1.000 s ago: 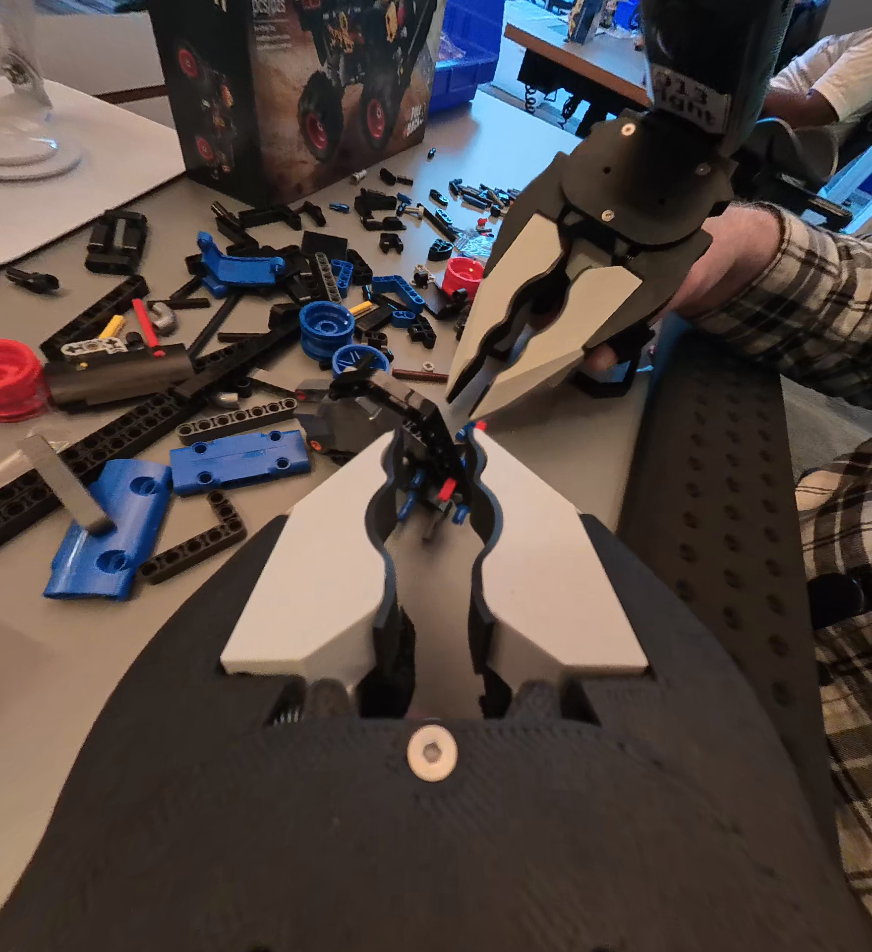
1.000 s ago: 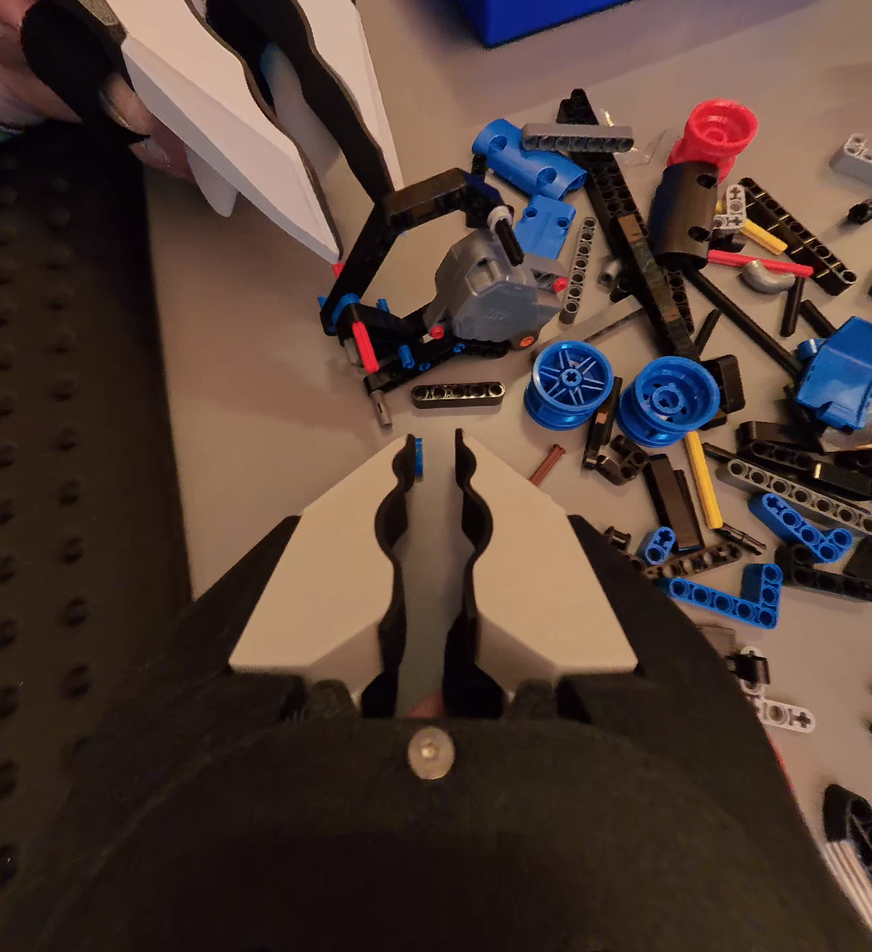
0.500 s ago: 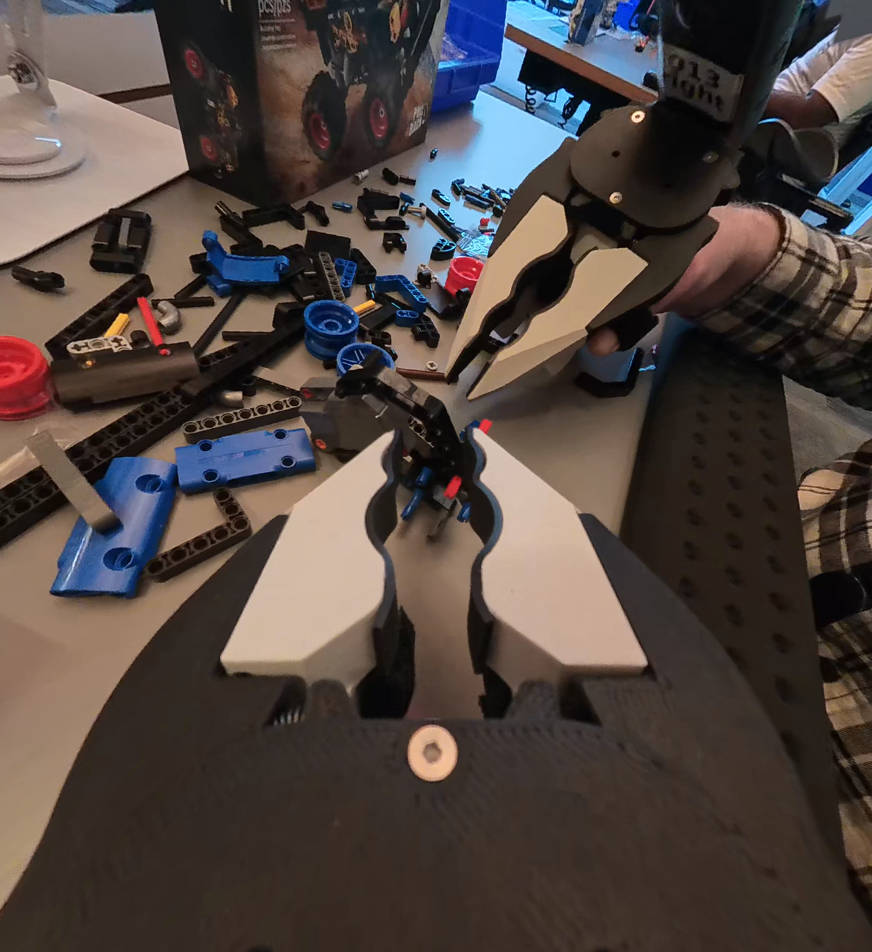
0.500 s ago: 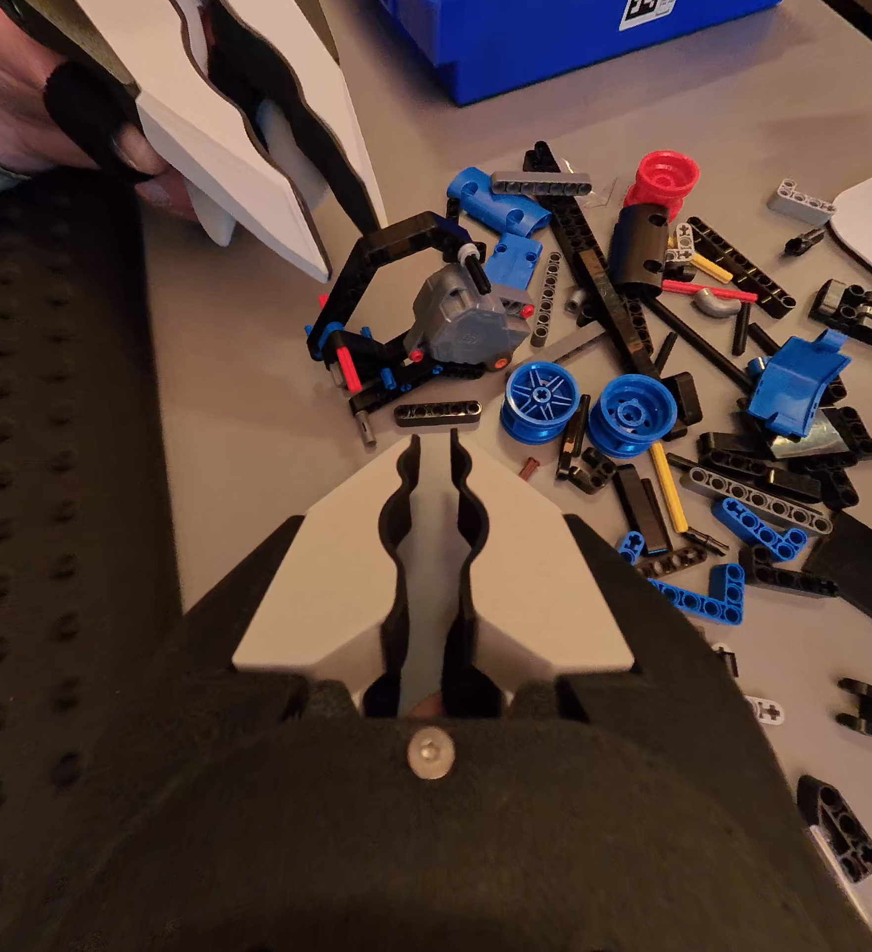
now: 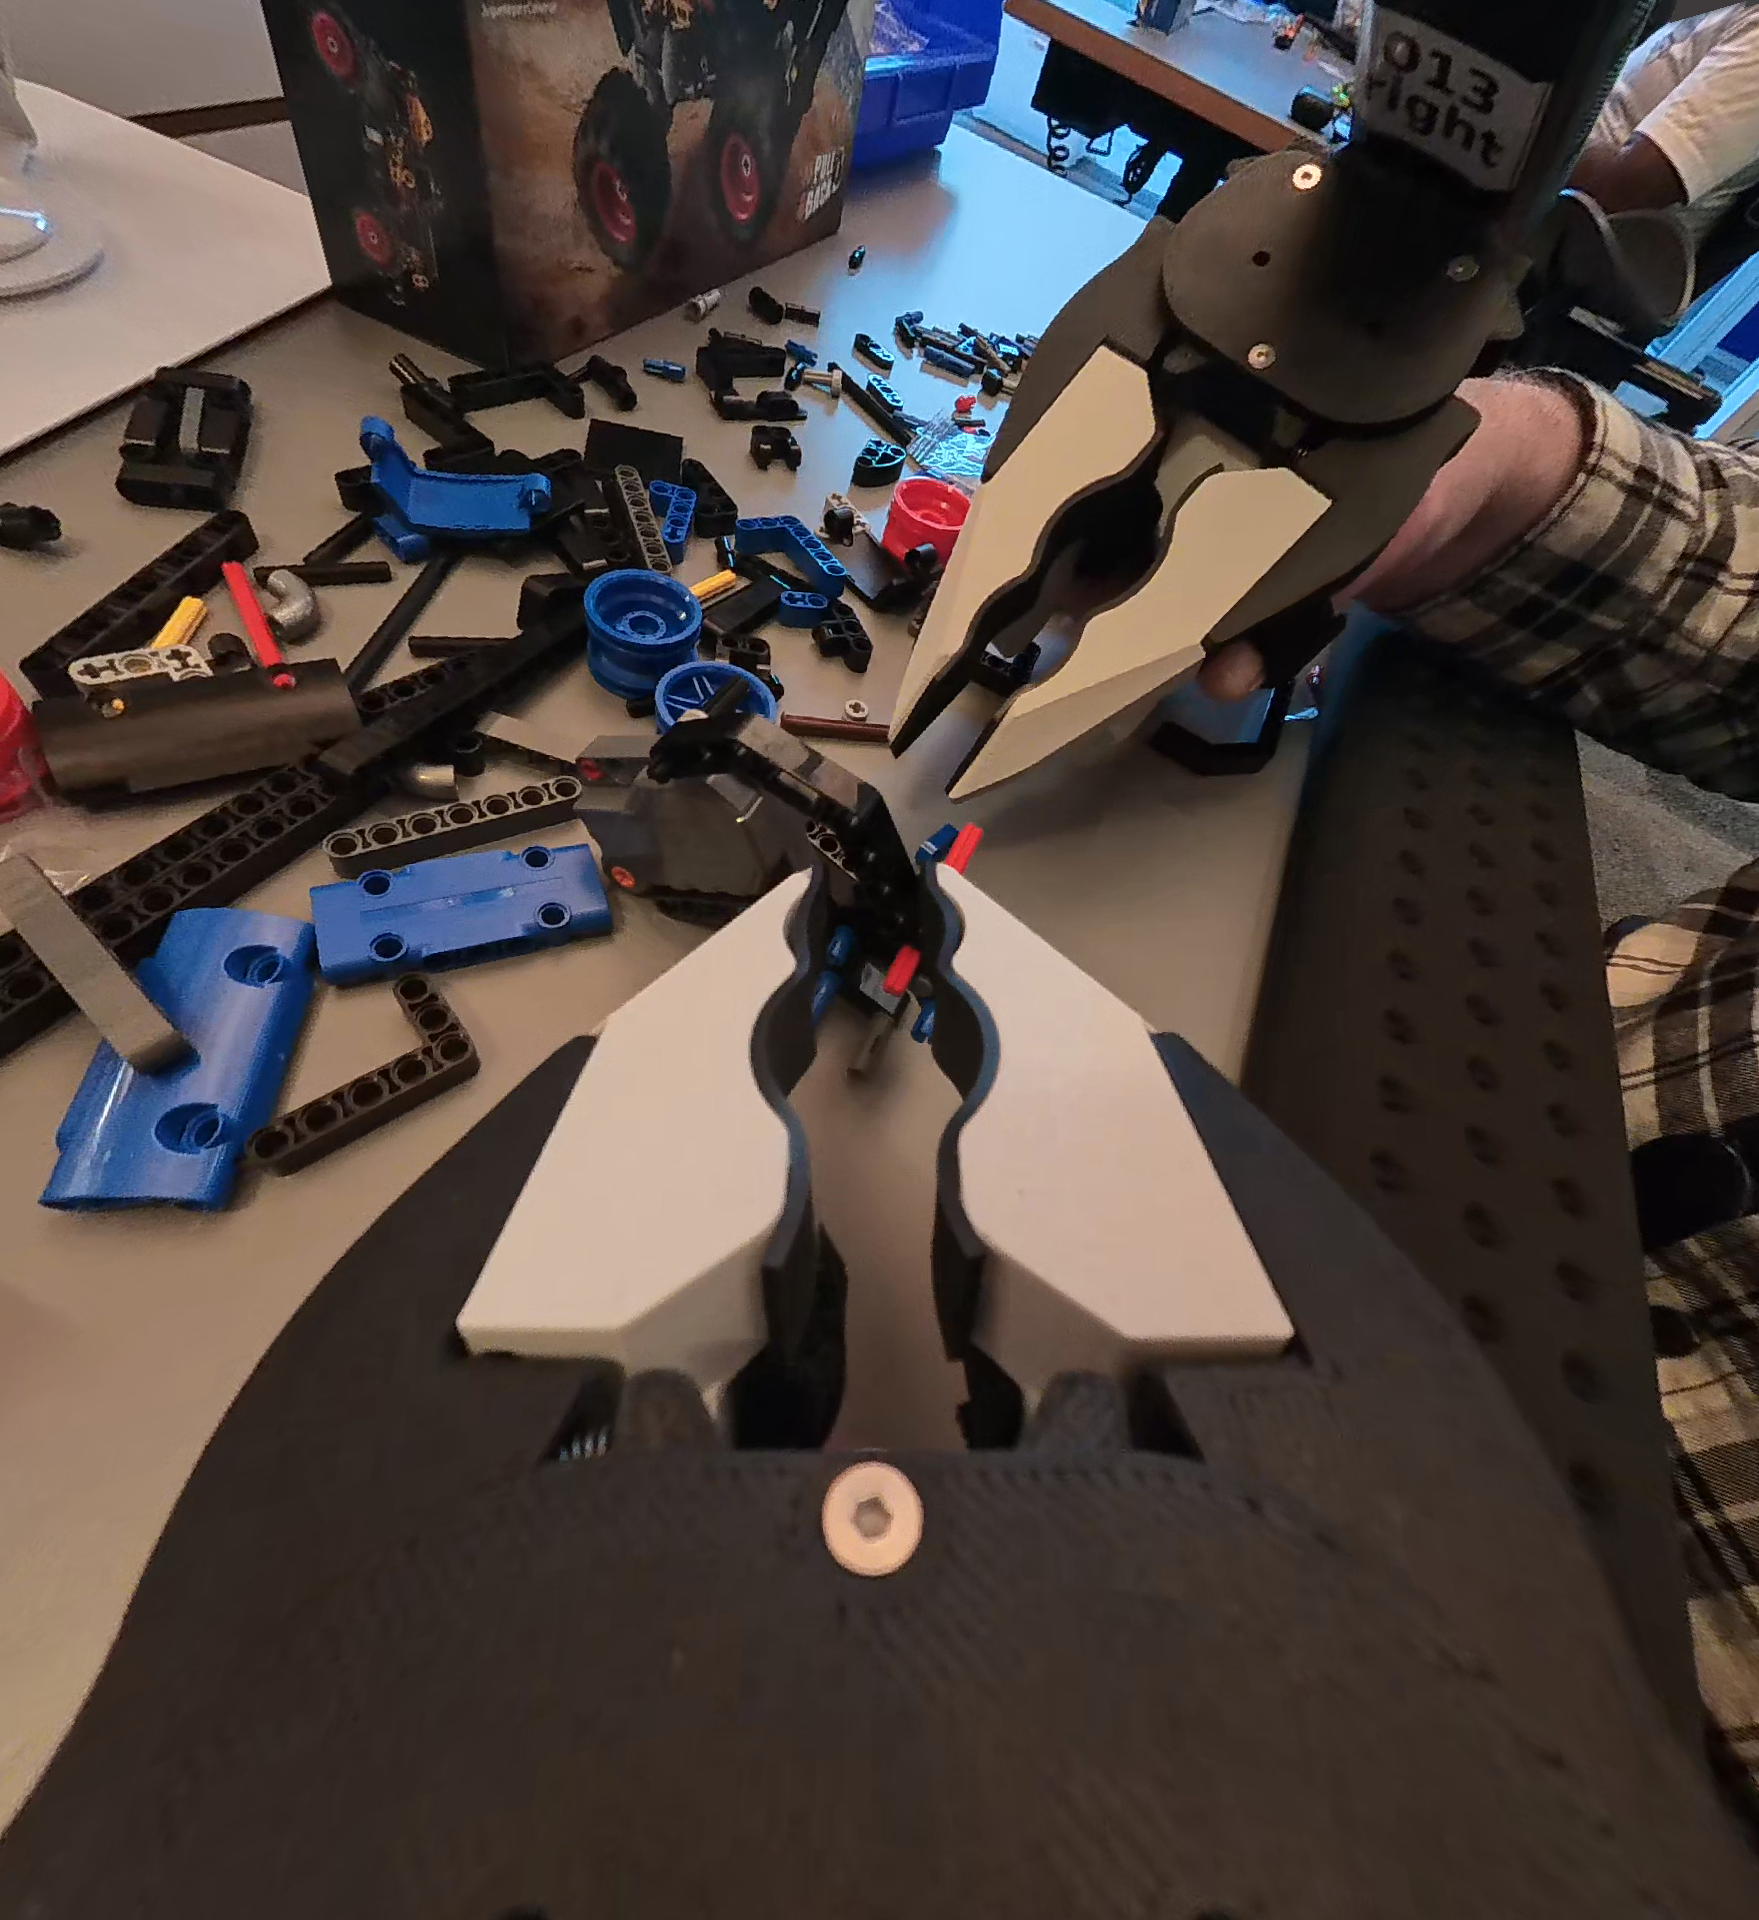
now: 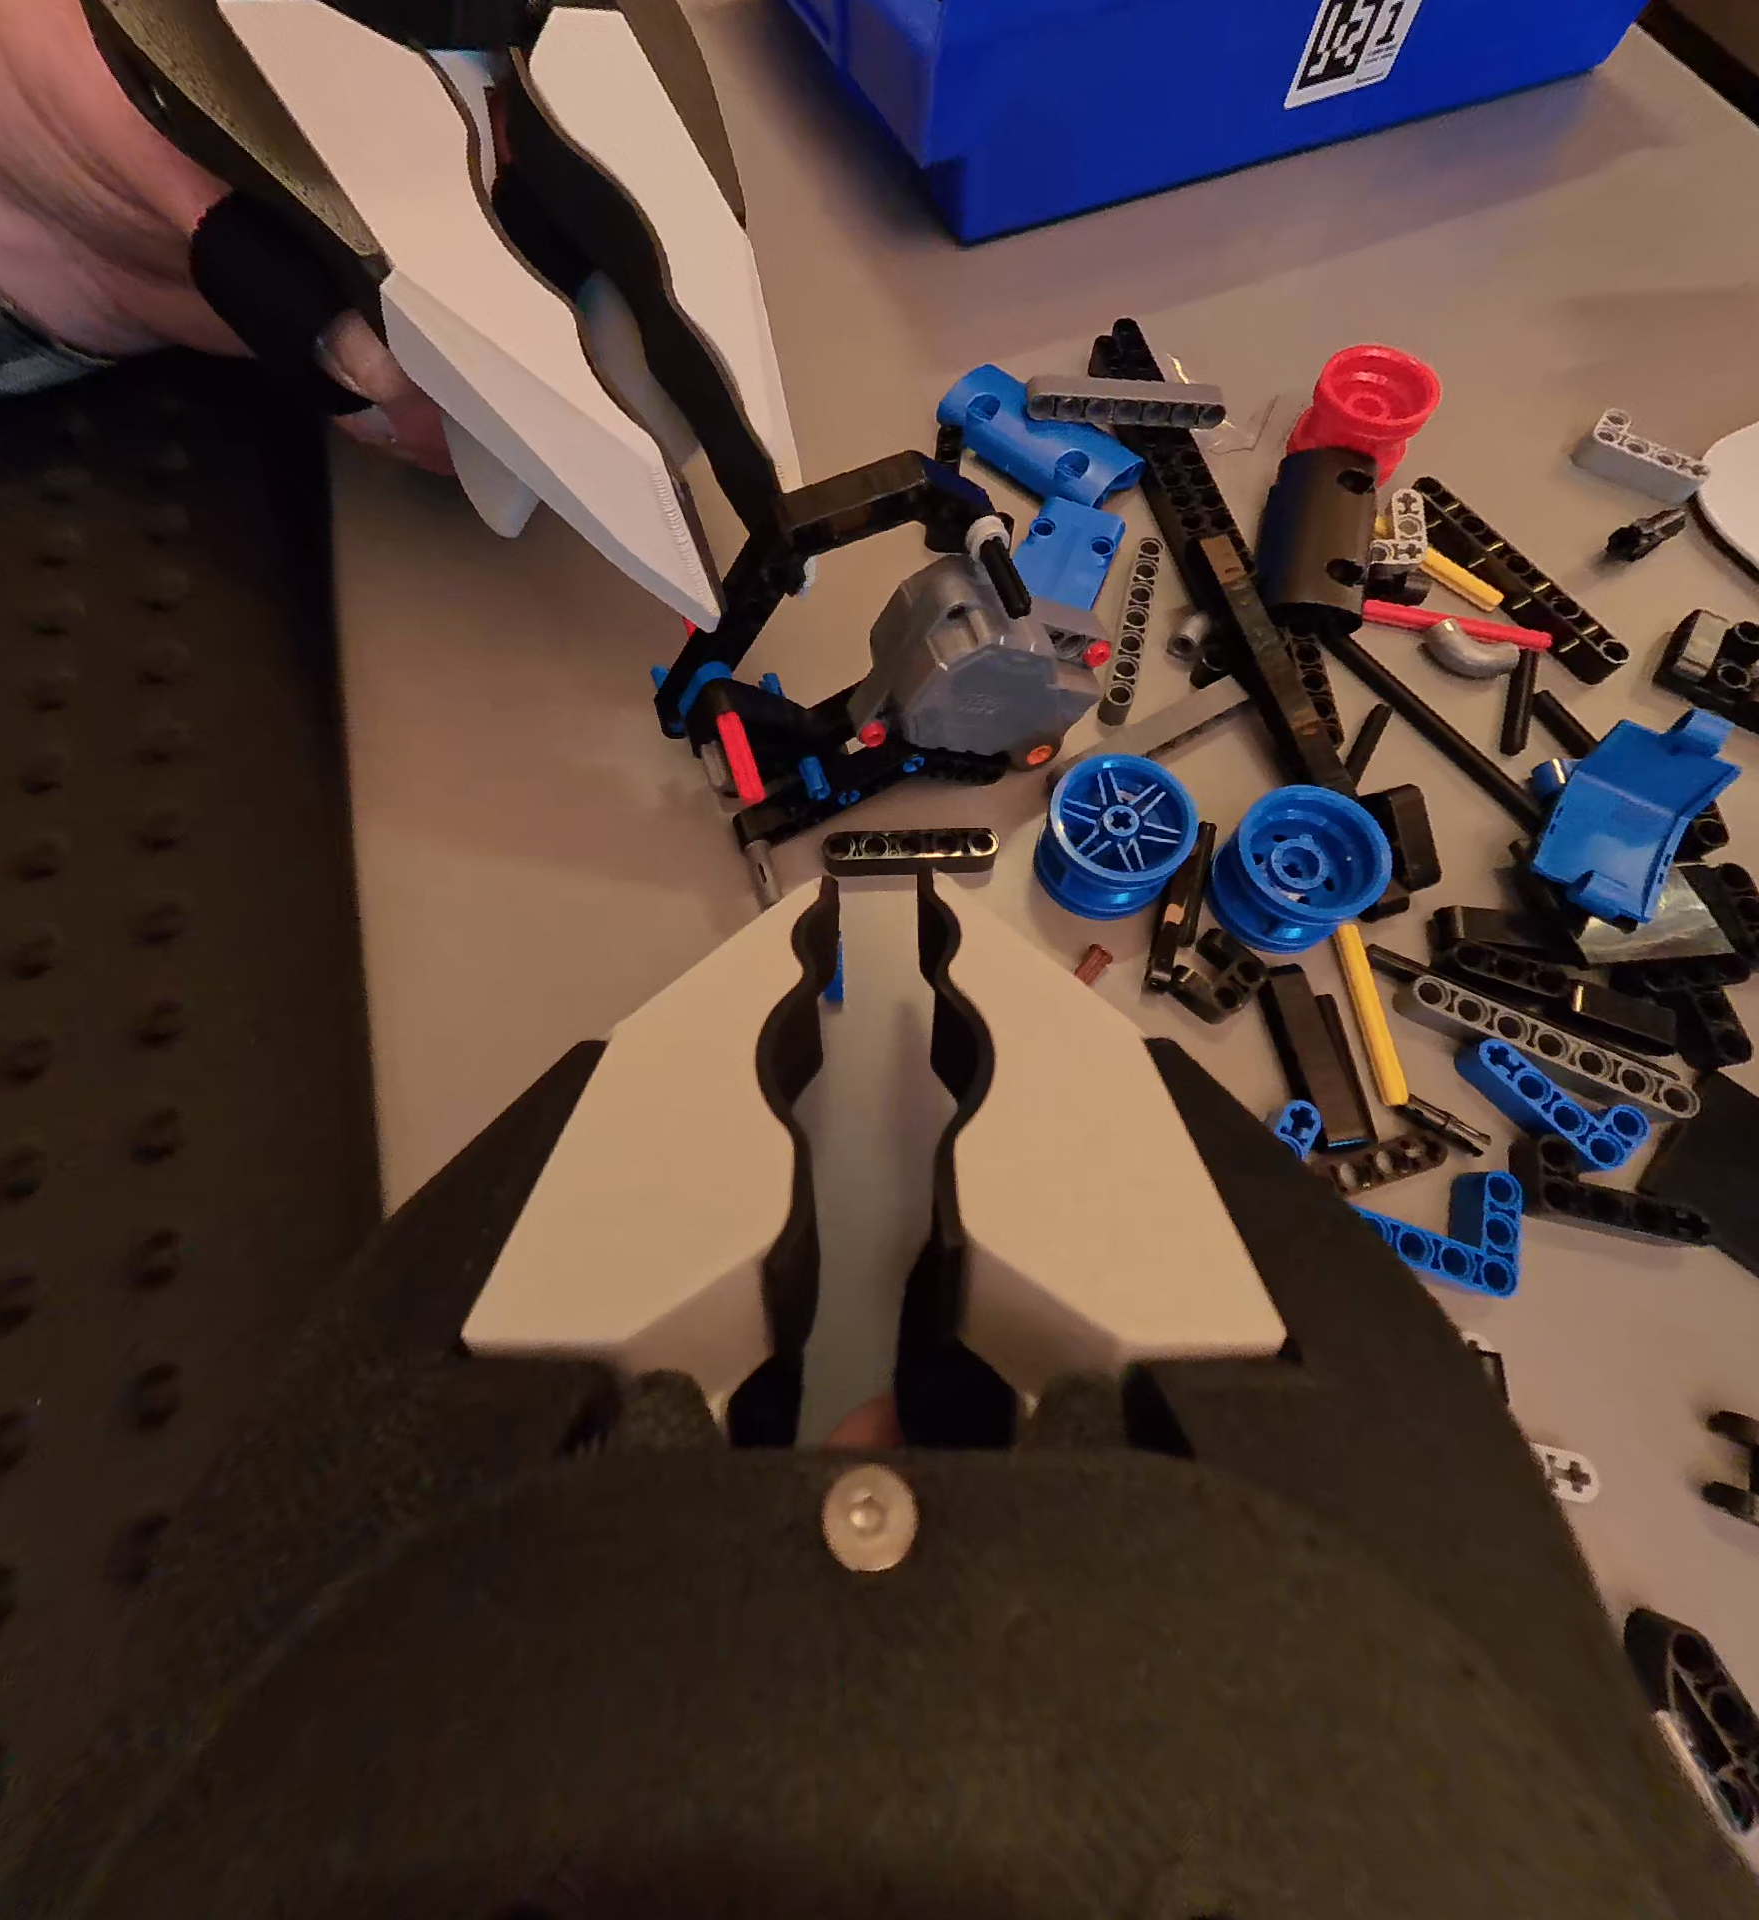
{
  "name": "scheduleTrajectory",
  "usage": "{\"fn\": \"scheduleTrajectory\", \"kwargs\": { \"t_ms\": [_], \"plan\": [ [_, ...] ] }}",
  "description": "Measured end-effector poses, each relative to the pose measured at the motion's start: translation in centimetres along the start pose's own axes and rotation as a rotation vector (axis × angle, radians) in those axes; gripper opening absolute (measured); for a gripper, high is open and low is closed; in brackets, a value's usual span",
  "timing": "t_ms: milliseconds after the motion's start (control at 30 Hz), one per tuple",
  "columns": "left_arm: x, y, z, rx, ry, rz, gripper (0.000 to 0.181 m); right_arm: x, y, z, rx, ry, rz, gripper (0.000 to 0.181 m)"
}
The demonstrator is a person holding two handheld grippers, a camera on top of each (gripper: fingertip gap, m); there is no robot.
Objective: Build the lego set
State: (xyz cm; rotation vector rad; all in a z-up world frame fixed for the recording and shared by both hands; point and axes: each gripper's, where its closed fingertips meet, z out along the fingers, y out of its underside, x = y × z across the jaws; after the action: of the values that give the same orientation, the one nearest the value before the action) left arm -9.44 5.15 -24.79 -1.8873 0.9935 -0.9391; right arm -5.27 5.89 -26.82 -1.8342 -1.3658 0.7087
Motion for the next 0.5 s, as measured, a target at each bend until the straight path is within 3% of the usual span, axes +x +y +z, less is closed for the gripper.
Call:
{"fn": "scheduleTrajectory", "kwargs": {
  "t_ms": [400,500],
  "plan": [
    [0.0,0.5,-0.2,-0.025,-0.002,0.018,0.019,0.1,0.1,0.1,-0.002,0.009,-0.013,0.021],
    [-0.6,-0.4,-1.0,0.032,-0.018,-0.006,0.019,0.2,0.2,0.1,-0.001,0.009,-0.010,0.021]
  ]
}}
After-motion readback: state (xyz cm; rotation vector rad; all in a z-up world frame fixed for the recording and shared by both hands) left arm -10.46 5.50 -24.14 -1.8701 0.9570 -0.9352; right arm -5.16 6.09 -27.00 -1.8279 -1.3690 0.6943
